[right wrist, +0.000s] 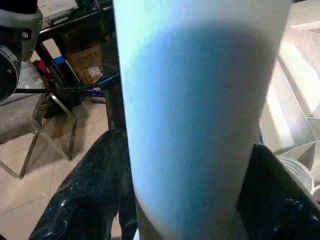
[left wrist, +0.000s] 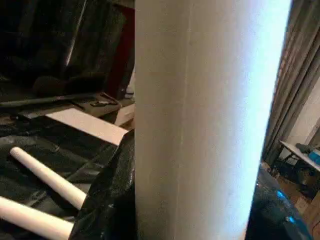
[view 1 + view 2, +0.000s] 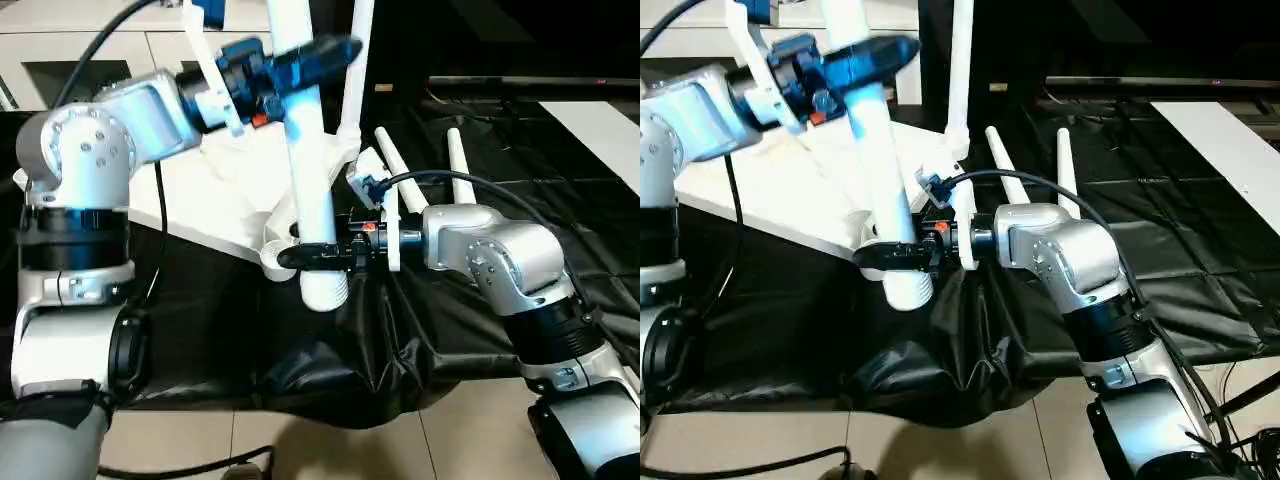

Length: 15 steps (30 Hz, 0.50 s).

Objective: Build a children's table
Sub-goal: Pick table leg

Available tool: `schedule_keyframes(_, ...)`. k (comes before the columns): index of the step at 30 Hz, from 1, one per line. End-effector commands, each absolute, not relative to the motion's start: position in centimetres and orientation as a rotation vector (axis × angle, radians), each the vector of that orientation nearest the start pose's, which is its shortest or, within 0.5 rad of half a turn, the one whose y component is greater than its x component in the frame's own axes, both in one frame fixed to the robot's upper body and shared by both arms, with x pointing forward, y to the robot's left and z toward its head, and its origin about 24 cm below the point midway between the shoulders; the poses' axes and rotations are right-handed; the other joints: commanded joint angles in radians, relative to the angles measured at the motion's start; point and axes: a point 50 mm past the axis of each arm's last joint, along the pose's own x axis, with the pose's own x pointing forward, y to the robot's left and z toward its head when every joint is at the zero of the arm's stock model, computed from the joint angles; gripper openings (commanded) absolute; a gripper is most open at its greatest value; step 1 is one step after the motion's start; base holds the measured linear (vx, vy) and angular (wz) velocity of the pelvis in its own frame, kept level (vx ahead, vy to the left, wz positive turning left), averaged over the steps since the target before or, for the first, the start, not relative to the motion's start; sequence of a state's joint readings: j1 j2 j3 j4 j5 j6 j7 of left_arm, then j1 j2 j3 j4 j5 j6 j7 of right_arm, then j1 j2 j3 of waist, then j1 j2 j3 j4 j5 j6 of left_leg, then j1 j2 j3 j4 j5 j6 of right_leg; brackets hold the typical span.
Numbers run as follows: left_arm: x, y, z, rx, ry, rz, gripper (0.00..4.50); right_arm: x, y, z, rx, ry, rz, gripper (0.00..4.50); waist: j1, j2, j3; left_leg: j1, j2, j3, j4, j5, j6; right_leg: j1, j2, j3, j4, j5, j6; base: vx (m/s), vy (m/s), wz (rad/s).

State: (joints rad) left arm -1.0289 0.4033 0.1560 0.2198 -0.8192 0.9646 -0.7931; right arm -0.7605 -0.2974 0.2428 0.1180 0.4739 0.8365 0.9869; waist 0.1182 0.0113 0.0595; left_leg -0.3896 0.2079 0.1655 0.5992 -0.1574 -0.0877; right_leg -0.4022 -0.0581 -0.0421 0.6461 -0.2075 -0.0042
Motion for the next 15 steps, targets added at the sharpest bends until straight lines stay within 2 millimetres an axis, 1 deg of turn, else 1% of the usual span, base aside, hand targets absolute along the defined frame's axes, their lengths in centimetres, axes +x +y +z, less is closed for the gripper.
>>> schedule_keyframes(1,33.26,12.38,28.23,-0.309,-0.025,-1.243,1.65,31.41,-6.27,16.56,0.017,0.329,1.398,3.05,0.003,0.011,-0.079,0.019,0.005,-0.002,-0.058,-0.162,-0.051,0.061,-0.057,0.034,-0.068,-0.019,-0.210,0.000,0.000,0.00)
schedule_keyframes(5,33.18,12.31,28.19,-0.303,-0.024,-1.250,1.65,31.43,-6.29,16.48,0.015,0.339,1.399,3.05,0.003,0.011,-0.080,0.018,0.004,-0.002,-0.056,-0.150,-0.050,0.062,-0.056,0.034,-0.065,0.010,-0.216,0.000,0.000,0.00)
schedule_keyframes(11,33.03,12.25,28.29,-0.298,-0.033,-1.266,1.65,31.28,-6.37,16.09,0.013,0.373,1.416,3.05,0.003,0.009,-0.079,0.018,0.004,-0.001,-0.056,-0.155,-0.048,0.064,-0.056,0.034,-0.066,0.005,-0.217,0.000,0.000,0.00)
schedule_keyframes(15,32.95,12.19,28.41,-0.300,-0.037,-1.275,1.65,31.26,-6.42,15.83,0.013,0.388,1.416,3.05,0.003,0.010,-0.079,0.018,0.004,-0.001,-0.056,-0.155,-0.047,0.063,-0.057,0.034,-0.066,0.000,-0.216,0.000,0.000,0.00)
